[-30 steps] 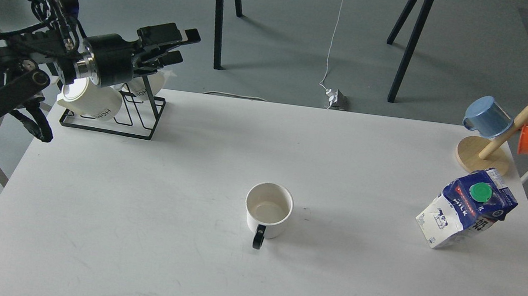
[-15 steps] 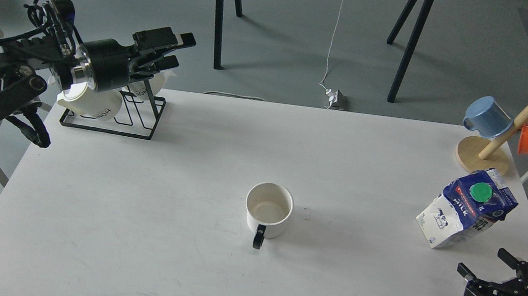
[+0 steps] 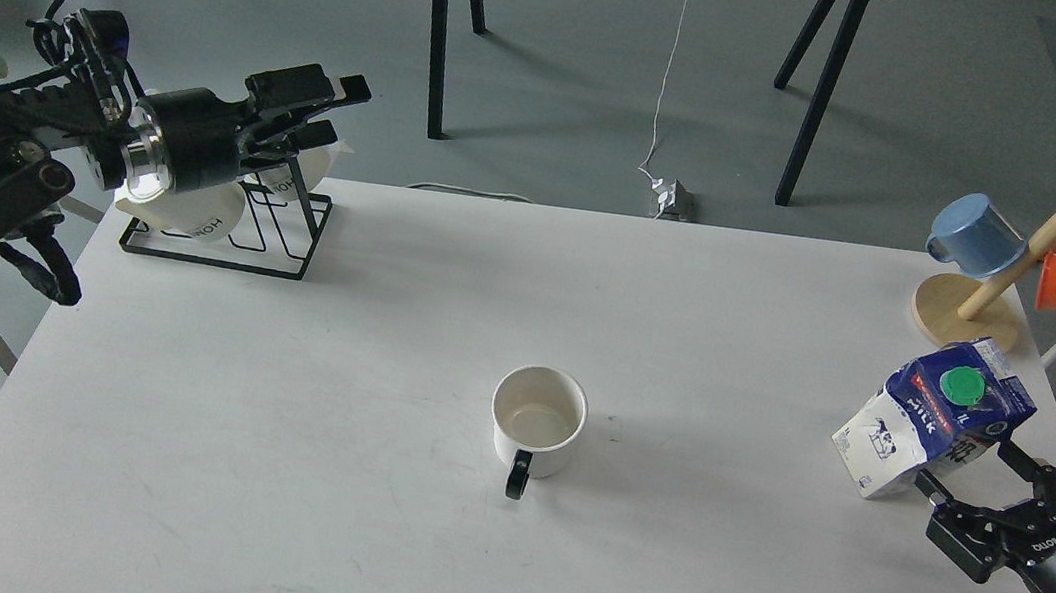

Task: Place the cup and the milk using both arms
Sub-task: 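Reach the right gripper to the milk carton and grasp it, then slide the milk carton with the right gripper next to the white mug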

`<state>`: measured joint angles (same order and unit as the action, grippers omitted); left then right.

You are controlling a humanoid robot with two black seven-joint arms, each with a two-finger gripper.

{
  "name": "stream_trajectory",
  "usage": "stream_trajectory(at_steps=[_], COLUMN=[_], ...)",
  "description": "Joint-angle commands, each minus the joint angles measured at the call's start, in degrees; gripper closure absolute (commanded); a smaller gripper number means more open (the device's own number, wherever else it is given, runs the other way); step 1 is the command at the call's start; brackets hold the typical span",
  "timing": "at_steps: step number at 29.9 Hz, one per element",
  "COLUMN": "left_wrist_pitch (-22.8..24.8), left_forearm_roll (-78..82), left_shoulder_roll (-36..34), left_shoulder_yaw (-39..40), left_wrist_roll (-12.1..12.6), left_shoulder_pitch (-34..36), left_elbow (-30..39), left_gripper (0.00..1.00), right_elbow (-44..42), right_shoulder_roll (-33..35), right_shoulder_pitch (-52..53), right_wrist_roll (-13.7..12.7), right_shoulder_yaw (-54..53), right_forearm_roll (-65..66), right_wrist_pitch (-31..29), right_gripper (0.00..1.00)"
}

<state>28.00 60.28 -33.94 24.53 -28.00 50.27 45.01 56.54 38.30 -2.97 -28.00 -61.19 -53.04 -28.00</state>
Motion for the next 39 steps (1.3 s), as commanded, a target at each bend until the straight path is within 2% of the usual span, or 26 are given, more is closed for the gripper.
stream_trajectory(at_steps=[1, 8, 9, 10, 11, 12, 14, 21, 30, 39], left_wrist_pitch=[0.00, 0.00, 0.00, 0.00, 0.00, 0.00, 0.00, 0.00, 0.00, 0.00], left_forearm_roll=[0.01, 0.01, 0.01, 0.01, 0.01, 0.01, 0.01, 0.01, 0.01, 0.01], left_shoulder_roll=[-0.16, -1.04, -1.04, -1.13, -1.13, -1.22, -1.31, -1.31, -1.22, -1.22], left_shoulder_yaw=[-0.01, -0.01, -0.01, -0.01, -0.01, -0.01, -0.01, -0.01, -0.10, -0.10], left_wrist_roll=[0.00, 0.00, 0.00, 0.00, 0.00, 0.00, 0.00, 0.00, 0.00, 0.00], left_shoulder_pitch=[-0.34, -1.05, -1.13, -1.22, -1.66, -1.84, -2.01, -2.28, -2.28, -3.33], left_elbow=[-0.01, -0.01, -0.01, -0.01, -0.01, -0.01, -0.01, -0.01, -0.01, -0.01], left_gripper=[0.05, 0.04, 0.04, 0.04, 0.04, 0.04, 0.04, 0.04, 0.04, 0.04], right_elbow=[-1.95, -5.29, -5.30, -5.12, -4.86, -4.77, -4.68, 0.06, 10.52, 10.08], right_shoulder_roll=[-1.04, -5.42, -6.21, -6.83, -7.45, -7.80, -8.33, -8.42, -8.68, -14.13], right_shoulder_pitch=[3.23, 8.41, 8.59, 8.68, 8.77, 8.77, 8.68, 7.98, 6.40, 7.36], right_wrist_roll=[0.00, 0.00, 0.00, 0.00, 0.00, 0.00, 0.00, 0.00, 0.00, 0.00], right_shoulder_yaw=[0.54, 1.25, 1.16, 1.16, 1.07, 1.07, 1.16, 0.89, 3.44, 5.38], right_forearm_roll=[0.04, 2.14, 3.02, 3.73, 4.26, 4.44, 4.52, 4.61, 9.00, 17.17], right_wrist_pitch=[0.00, 0.00, 0.00, 0.00, 0.00, 0.00, 0.00, 0.00, 0.00, 0.00], right_gripper=[0.01, 0.04, 0.10, 0.23, 0.42, 0.54, 0.63, 0.64, 0.64, 0.64])
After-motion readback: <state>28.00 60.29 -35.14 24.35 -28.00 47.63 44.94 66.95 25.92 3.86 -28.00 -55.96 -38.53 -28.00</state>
